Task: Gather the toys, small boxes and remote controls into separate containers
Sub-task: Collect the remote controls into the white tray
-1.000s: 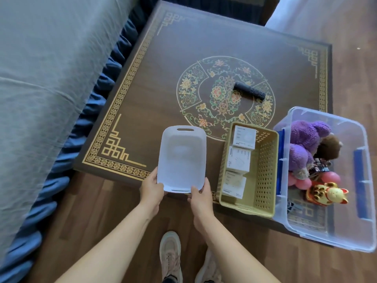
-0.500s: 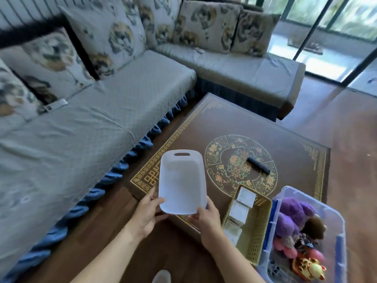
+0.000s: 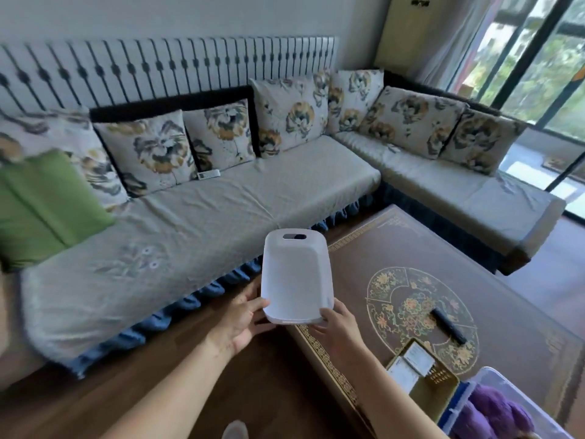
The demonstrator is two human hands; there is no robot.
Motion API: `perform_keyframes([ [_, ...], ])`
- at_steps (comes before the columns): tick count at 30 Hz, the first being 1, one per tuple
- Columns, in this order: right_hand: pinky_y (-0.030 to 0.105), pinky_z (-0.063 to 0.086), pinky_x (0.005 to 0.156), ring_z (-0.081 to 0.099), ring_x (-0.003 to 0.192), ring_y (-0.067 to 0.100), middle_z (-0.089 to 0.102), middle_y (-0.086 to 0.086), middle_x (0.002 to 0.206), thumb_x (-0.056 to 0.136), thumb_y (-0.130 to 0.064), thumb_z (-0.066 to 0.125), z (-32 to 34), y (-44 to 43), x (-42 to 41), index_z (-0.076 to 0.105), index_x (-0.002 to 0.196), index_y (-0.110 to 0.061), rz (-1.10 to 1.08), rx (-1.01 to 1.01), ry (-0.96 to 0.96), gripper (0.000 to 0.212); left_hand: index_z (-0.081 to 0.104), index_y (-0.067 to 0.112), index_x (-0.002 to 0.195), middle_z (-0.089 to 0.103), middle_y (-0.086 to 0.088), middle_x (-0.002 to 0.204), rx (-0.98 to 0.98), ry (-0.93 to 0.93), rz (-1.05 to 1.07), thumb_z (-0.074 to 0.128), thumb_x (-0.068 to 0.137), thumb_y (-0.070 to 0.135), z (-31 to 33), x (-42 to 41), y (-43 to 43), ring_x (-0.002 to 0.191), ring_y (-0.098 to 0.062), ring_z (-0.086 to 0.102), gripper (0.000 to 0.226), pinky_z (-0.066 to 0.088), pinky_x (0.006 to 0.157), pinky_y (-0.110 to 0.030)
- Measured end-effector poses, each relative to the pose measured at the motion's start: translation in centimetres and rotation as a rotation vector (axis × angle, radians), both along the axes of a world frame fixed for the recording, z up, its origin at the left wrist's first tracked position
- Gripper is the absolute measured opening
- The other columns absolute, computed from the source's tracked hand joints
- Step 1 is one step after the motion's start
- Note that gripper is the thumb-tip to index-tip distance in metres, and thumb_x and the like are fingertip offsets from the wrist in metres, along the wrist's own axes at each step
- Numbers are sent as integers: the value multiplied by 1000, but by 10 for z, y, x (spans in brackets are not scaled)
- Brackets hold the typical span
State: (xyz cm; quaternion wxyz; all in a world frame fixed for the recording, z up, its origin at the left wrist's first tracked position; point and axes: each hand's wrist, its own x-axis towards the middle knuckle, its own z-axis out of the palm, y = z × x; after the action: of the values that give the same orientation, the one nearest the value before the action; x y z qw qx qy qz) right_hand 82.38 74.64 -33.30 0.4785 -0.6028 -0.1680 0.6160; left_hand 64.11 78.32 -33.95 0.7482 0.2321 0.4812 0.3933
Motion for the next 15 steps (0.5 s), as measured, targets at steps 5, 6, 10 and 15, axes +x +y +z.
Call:
perform_keyframes([
  [5, 41, 53, 82, 61, 88, 29, 66, 10, 103, 86, -3, 46, 9, -1, -45, 67, 109, -23, 171, 5, -68, 37, 57, 27, 127, 66, -16, 116, 7, -12, 139, 54, 83, -7, 7, -51, -14, 98, -36, 61, 55, 45, 92, -57],
  [6, 42, 52, 83, 61, 88, 28, 66, 9, 104, 86, -4, 47, 10, 0, -53, 68, 107, -26, 194, 8, -66, 37, 56, 26, 127, 66, -16, 114, 4, -14, 164, 54, 83, -7, 7, -60, -16, 96, -35, 62, 55, 50, 85, -54],
  [10, 33, 48, 77, 60, 86, 21, 65, 7, 103, 89, -7, 46, 17, 6, -85, 66, 109, -26, 274, 25, -65, 34, 54, 16, 130, 70, -10, 98, 17, -33, 247, 51, 84, -10, 14, -92, -20, 86, -29, 65, 53, 58, 63, -38],
  [15, 28, 51, 72, 65, 85, 18, 70, 5, 99, 91, -5, 46, 24, 24, -145, 66, 109, -21, 338, 59, -40, 32, 51, 17, 133, 67, -9, 104, 39, -35, 305, 49, 85, -10, 20, -152, -14, 86, -27, 63, 55, 58, 58, -34],
])
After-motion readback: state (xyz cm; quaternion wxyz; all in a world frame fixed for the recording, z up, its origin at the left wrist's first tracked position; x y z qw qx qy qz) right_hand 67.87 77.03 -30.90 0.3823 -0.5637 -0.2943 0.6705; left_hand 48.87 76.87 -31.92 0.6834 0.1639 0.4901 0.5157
